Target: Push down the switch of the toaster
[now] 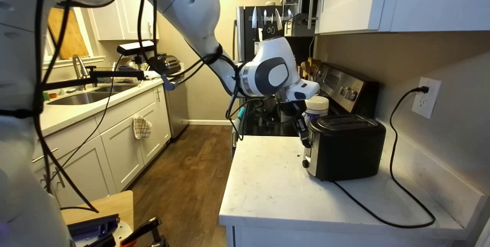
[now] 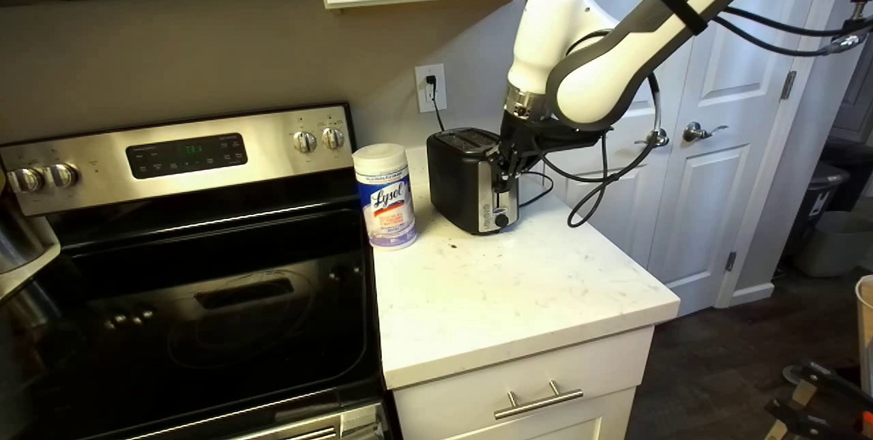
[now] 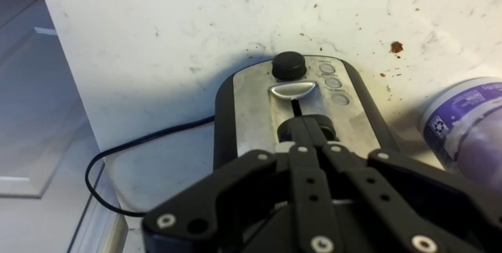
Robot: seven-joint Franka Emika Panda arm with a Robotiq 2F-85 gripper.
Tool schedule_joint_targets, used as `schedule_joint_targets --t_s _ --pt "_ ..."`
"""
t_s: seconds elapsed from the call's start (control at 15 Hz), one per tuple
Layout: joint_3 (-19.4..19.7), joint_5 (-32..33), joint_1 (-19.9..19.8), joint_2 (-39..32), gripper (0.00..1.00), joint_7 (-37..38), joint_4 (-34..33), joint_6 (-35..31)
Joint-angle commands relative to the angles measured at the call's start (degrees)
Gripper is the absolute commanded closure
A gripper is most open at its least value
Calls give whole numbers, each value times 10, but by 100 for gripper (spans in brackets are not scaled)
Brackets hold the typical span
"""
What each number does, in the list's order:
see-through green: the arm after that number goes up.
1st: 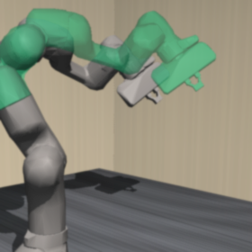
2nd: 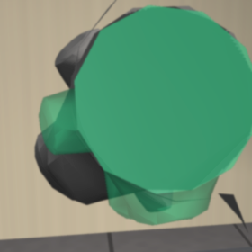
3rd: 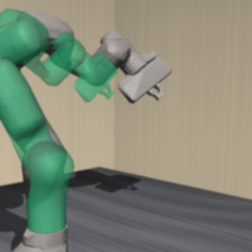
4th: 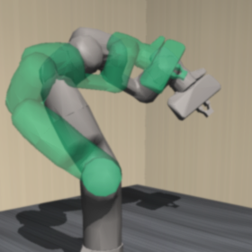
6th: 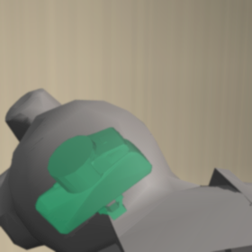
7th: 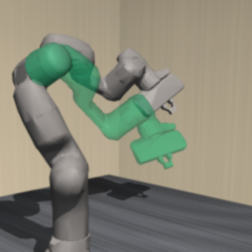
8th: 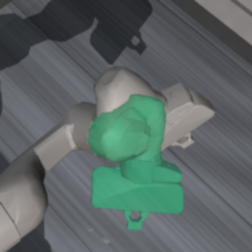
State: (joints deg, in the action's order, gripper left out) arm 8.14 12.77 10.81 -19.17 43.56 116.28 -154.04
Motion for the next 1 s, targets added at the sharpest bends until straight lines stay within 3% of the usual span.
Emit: schedule_joint_targets --t_s 0.0,0.47,0.73,0.93 --pt "-16 -44 -24 -32 100 -27 -5 -10" --pt "-10 -69 -24 -84 100 -25 -34 -10" --pt "-7 -72 -25 -84 100 -24 -36 -8" --pt "-6 -69 -23 -45 100 -25 -12 -9"
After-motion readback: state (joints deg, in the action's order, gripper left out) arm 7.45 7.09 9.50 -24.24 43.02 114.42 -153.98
